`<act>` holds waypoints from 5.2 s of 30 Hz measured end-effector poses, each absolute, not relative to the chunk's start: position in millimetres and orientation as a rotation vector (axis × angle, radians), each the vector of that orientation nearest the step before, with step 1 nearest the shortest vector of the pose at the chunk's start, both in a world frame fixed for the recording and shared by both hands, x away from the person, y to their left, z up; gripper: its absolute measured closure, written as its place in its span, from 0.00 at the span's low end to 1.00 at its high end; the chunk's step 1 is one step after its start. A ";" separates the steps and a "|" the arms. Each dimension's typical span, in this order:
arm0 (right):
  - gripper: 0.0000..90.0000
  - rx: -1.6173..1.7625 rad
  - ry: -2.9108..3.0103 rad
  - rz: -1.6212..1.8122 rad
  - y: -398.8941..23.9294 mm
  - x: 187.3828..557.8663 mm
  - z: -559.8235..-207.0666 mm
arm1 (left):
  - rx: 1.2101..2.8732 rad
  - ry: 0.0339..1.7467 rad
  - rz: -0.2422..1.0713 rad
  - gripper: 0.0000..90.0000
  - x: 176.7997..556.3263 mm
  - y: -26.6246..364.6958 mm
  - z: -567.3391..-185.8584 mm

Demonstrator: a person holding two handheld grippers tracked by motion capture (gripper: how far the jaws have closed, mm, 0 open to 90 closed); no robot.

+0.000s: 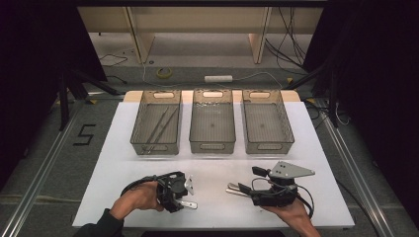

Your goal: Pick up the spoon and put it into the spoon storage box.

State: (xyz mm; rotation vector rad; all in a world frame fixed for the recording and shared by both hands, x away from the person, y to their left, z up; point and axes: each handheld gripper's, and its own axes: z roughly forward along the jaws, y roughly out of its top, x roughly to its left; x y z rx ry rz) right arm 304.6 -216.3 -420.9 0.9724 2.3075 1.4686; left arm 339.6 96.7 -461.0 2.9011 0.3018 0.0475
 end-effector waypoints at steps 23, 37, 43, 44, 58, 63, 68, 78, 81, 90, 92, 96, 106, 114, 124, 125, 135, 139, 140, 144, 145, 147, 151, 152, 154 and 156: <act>0.29 0.977 2.304 1.469 -217.1 305.3 -421.1 | 2.735 0.485 0.034 0.82 352.0 109.9 -451.3; 0.29 0.980 2.301 1.469 -217.6 305.4 -421.0 | 2.519 0.688 0.041 0.82 362.8 119.4 -431.0; 0.29 0.981 2.298 1.470 -217.4 306.1 -421.1 | 2.438 0.743 0.031 0.82 371.4 122.3 -417.4; 0.29 0.980 2.296 1.470 -217.3 306.4 -421.2 | 2.430 0.744 0.041 0.82 373.8 122.2 -415.1; 0.29 0.984 2.284 1.472 -218.3 306.7 -420.8 | 2.194 0.814 0.151 0.82 402.6 130.9 -382.9; 0.29 0.989 2.284 1.469 -218.7 306.6 -420.9 | 2.151 0.836 0.188 0.82 412.9 132.3 -376.0; 0.29 0.991 2.280 1.475 -219.2 306.4 -420.5 | 2.108 0.864 0.213 0.82 421.3 135.6 -372.1; 0.29 0.991 2.279 1.476 -219.1 306.6 -420.7 | 2.039 0.883 0.268 0.82 436.1 132.7 -358.3; 0.29 0.991 2.282 1.476 -218.9 306.5 -421.0 | 2.017 0.896 0.283 0.82 441.8 129.0 -355.0; 0.29 0.991 2.286 1.476 -218.8 306.8 -421.4 | 2.007 0.916 0.300 0.82 461.8 117.0 -351.9; 0.29 0.990 2.286 1.476 -218.9 307.1 -421.5 | 2.014 0.921 0.306 0.82 466.9 112.2 -352.9; 0.29 0.993 2.285 1.482 -219.2 307.2 -421.7 | 2.012 0.930 0.316 0.82 474.3 106.0 -352.8; 0.29 0.991 2.286 1.484 -219.7 307.2 -421.7 | 1.983 0.974 0.334 0.82 494.7 84.9 -354.0; 0.29 0.990 2.290 1.482 -219.7 307.2 -422.0 | 1.959 1.025 0.347 0.82 507.5 76.3 -363.9; 0.29 0.989 2.296 1.482 -219.3 307.4 -422.5 | 1.926 1.074 0.344 0.82 515.8 74.0 -374.9; 0.29 0.990 2.297 1.481 -219.3 307.4 -422.5 | 1.927 1.077 0.341 0.82 516.3 73.8 -376.1; 0.29 0.988 2.297 1.484 -219.3 307.3 -422.6 | 1.934 1.092 0.331 0.82 517.2 69.1 -389.8; 0.29 0.987 2.298 1.484 -219.1 306.9 -422.6 | 1.931 1.103 0.323 0.82 517.7 68.8 -394.1; 0.29 0.987 2.298 1.485 -218.9 306.9 -422.6 | 1.934 1.104 0.322 0.82 518.0 68.9 -394.9; 0.29 0.984 2.302 1.484 -218.7 307.0 -422.7 | 1.954 1.100 0.304 0.82 518.1 67.5 -397.0; 0.29 0.983 2.303 1.484 -218.7 307.0 -422.7 | 1.954 1.101 0.303 0.82 518.3 67.0 -397.5; 0.29 0.981 2.302 1.486 -218.4 307.0 -422.9 | 1.962 1.104 0.303 0.82 519.1 66.2 -398.2; 0.29 0.983 2.302 1.486 -218.3 306.7 -422.8 | 1.984 1.107 0.307 0.82 519.4 63.6 -400.5; 0.29 0.984 2.302 1.487 -218.3 306.7 -422.8 | 1.988 1.106 0.304 0.82 519.7 63.3 -401.3; 0.29 0.984 2.302 1.487 -218.4 306.7 -422.7 | 1.993 1.109 0.301 0.82 519.9 63.1 -402.8; 0.29 0.985 2.302 1.486 -218.4 306.7 -422.8 | 1.997 1.112 0.301 0.81 520.2 62.7 -404.5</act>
